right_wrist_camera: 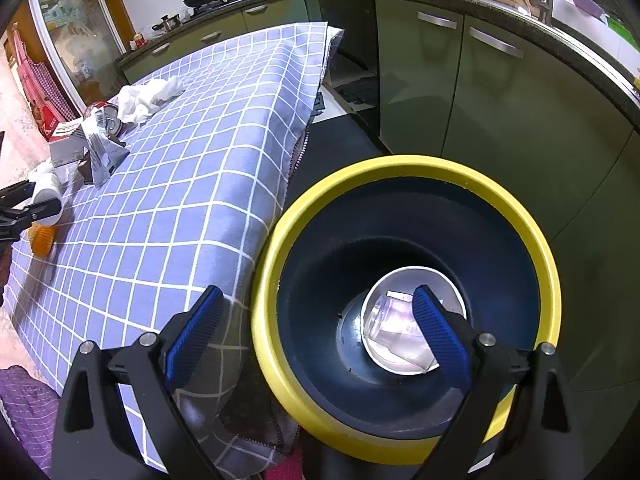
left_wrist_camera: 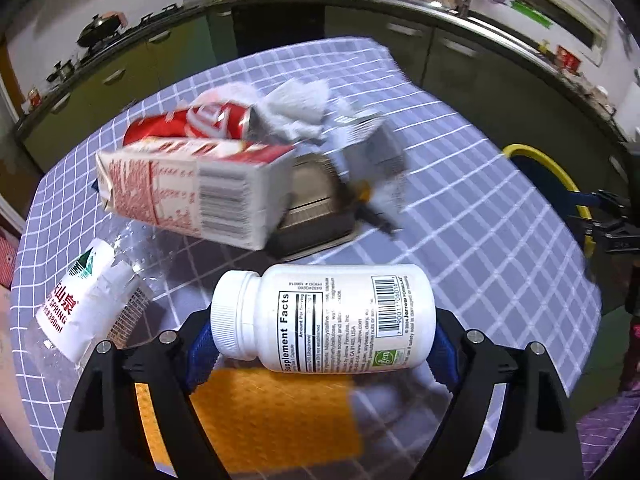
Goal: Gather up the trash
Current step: 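Carry the supplement bottle over the bin and open the left gripper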
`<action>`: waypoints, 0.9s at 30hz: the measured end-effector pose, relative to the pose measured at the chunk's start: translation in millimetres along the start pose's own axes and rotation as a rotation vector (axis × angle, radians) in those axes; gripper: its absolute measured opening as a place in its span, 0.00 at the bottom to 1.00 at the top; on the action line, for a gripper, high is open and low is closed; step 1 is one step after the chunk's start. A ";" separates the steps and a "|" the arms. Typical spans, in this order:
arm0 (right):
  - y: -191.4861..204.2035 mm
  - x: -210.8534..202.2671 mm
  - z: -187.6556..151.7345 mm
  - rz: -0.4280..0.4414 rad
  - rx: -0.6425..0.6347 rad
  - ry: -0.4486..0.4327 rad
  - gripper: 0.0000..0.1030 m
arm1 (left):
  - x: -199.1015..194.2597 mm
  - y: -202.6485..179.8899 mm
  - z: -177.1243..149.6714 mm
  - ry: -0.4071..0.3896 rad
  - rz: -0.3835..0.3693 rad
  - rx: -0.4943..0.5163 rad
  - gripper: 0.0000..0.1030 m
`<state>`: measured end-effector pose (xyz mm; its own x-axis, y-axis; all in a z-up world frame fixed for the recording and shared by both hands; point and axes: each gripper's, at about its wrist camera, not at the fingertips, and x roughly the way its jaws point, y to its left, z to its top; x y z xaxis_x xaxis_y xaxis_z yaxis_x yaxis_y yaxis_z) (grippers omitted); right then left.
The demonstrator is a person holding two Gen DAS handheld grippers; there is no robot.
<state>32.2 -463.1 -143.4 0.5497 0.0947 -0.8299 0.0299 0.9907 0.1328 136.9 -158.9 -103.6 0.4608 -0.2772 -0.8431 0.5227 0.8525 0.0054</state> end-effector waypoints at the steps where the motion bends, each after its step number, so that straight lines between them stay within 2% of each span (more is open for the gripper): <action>1: -0.4 -2.1 0.0 -0.002 0.000 -0.005 0.88 | -4.5 -6.1 1.2 -0.007 -0.010 0.009 0.81; 4: -6.1 -14.8 -1.4 -0.022 0.020 -0.034 0.88 | -19.8 -30.4 5.6 -0.039 -0.042 0.054 0.81; 10: -33.8 -53.7 -10.9 -0.105 0.100 -0.104 0.88 | -22.9 -99.9 30.1 -0.080 -0.182 0.174 0.81; 14: -55.4 -76.6 -22.8 -0.161 0.152 -0.132 0.88 | -4.7 -157.1 55.4 -0.060 -0.292 0.255 0.81; 18: -74.1 -88.7 -36.0 -0.189 0.207 -0.145 0.88 | 17.2 -207.6 76.1 -0.021 -0.358 0.313 0.81; 20: -82.0 -91.7 -42.5 -0.193 0.228 -0.150 0.88 | 28.2 -230.8 86.0 0.001 -0.380 0.339 0.81; 23: -94.3 -93.7 -50.5 -0.197 0.261 -0.151 0.88 | 46.5 -273.0 99.9 0.019 -0.373 0.405 0.81; 27: -104.6 -91.0 -56.8 -0.194 0.293 -0.148 0.88 | 76.3 -304.8 111.4 0.053 -0.372 0.453 0.81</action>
<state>-68.3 -569.8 -112.5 0.6244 -0.1280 -0.7706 0.3707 0.9169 0.1480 92.6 -489.3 -109.7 0.1577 -0.4892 -0.8578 0.9022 0.4245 -0.0763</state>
